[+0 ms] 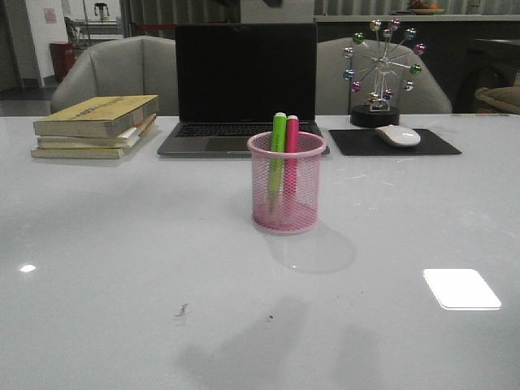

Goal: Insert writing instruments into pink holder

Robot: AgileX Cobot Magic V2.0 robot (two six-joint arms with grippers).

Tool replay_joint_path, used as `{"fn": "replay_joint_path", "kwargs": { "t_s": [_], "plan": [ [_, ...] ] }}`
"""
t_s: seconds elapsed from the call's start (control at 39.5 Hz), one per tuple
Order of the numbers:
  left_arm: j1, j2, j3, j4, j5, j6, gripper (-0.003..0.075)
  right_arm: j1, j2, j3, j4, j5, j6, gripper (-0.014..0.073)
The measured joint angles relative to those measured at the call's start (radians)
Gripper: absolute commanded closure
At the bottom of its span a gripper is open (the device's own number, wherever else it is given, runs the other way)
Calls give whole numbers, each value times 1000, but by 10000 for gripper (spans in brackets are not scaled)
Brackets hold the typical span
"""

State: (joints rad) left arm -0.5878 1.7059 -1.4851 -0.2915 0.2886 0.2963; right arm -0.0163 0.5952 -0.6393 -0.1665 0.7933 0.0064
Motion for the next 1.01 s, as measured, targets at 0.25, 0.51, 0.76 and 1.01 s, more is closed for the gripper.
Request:
{"fn": "replay_joint_path", "kwargs": {
  "t_s": [0.25, 0.51, 0.76, 1.01],
  "plan": [
    [109, -253, 0, 47, 117, 0, 316, 0, 0, 0, 0, 0, 0, 268],
    [326, -534, 112, 51, 233, 0, 316, 0, 0, 0, 0, 0, 0, 268],
    [533, -829, 410, 53, 262, 0, 316, 0, 0, 0, 0, 0, 0, 268],
    [573, -1071, 698, 50, 268, -20, 316, 0, 0, 0, 0, 0, 0, 268]
  ]
}}
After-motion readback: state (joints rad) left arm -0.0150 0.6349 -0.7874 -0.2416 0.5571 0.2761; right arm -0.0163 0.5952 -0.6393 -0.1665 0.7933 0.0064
